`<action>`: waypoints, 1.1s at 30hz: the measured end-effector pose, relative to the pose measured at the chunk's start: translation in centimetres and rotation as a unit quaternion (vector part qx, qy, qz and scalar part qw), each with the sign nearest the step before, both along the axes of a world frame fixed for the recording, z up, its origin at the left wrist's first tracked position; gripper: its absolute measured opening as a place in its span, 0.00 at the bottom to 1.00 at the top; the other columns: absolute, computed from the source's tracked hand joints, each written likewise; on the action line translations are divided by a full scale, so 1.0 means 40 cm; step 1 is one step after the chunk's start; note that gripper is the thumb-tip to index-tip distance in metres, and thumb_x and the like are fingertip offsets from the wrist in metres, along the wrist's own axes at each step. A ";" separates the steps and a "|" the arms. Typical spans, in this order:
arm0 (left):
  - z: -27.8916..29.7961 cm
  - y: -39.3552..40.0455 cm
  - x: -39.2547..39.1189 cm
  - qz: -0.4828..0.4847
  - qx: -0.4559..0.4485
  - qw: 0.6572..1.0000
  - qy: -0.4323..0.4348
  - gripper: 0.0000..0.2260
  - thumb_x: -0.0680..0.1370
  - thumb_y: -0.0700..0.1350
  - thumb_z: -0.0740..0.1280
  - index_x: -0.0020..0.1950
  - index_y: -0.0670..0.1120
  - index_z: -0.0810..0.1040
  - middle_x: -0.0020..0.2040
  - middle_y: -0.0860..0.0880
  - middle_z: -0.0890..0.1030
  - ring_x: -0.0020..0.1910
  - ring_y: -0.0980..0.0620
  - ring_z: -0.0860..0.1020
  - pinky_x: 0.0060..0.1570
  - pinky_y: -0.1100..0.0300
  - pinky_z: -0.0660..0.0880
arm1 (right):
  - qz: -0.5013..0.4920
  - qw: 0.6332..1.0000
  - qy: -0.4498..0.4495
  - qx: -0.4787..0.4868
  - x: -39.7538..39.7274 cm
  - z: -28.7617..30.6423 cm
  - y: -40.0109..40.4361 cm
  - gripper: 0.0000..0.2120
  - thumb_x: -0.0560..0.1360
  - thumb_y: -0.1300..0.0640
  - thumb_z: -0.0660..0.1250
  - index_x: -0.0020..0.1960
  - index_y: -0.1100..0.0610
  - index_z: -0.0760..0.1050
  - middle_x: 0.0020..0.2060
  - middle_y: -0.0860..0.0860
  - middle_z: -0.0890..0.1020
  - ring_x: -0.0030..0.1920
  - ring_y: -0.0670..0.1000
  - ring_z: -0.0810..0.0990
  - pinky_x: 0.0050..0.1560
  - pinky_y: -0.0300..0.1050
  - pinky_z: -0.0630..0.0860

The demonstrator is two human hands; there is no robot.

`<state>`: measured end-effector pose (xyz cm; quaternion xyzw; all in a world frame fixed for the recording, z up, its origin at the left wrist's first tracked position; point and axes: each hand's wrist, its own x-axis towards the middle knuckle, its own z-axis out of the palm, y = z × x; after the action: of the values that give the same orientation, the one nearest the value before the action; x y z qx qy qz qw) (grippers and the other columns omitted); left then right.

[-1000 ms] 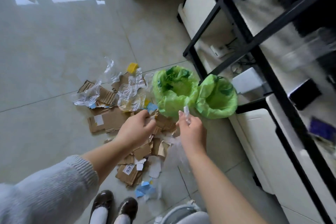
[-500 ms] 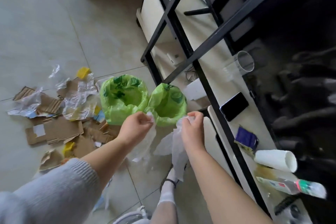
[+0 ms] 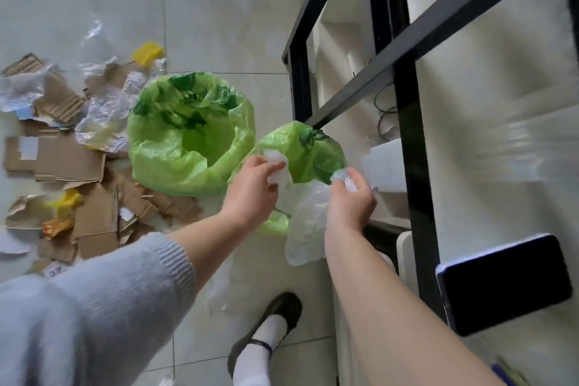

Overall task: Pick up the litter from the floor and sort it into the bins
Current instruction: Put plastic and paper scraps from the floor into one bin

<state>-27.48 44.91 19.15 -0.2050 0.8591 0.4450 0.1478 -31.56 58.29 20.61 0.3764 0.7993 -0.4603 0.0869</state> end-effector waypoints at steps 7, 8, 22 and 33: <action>-0.208 0.055 -0.033 -0.182 -0.109 0.975 0.060 0.24 0.72 0.30 0.58 0.66 0.45 0.73 0.65 0.40 0.69 0.57 0.40 0.74 0.47 0.53 0.74 | 0.014 0.997 0.039 0.066 -0.088 -0.199 0.008 0.06 0.72 0.61 0.66 0.44 0.52 0.71 0.45 0.51 0.81 0.46 0.54 0.78 0.38 0.35 0.66; -0.230 0.059 -0.028 -0.187 -0.117 0.974 0.053 0.24 0.72 0.30 0.57 0.67 0.44 0.71 0.66 0.40 0.68 0.61 0.39 0.71 0.51 0.53 0.73 | 0.025 0.996 0.034 0.075 -0.085 -0.223 0.008 0.06 0.71 0.62 0.66 0.42 0.52 0.71 0.44 0.53 0.82 0.44 0.54 0.78 0.39 0.38 0.67; -0.322 0.083 -0.081 -0.159 -0.051 0.964 -0.207 0.21 0.74 0.34 0.54 0.68 0.38 0.64 0.69 0.38 0.61 0.66 0.37 0.66 0.65 0.49 0.65 | 0.223 0.966 -0.033 0.125 -0.053 -0.354 0.001 0.17 0.76 0.65 0.56 0.57 0.55 0.79 0.59 0.55 0.74 0.55 0.56 0.75 0.50 0.38 0.65; -0.172 -0.013 -0.017 -0.029 0.126 0.992 0.008 0.18 0.73 0.32 0.57 0.59 0.44 0.77 0.57 0.48 0.80 0.57 0.52 0.77 0.61 0.61 0.72 | 0.294 0.950 -0.015 0.101 -0.019 -0.237 -0.019 0.28 0.73 0.55 0.68 0.71 0.48 0.64 0.69 0.51 0.66 0.66 0.50 0.69 0.58 0.38 0.63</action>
<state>-28.16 44.40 12.26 -0.1557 0.8031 0.5469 0.1783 -32.34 57.54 11.14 0.1384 0.9156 -0.3250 0.1922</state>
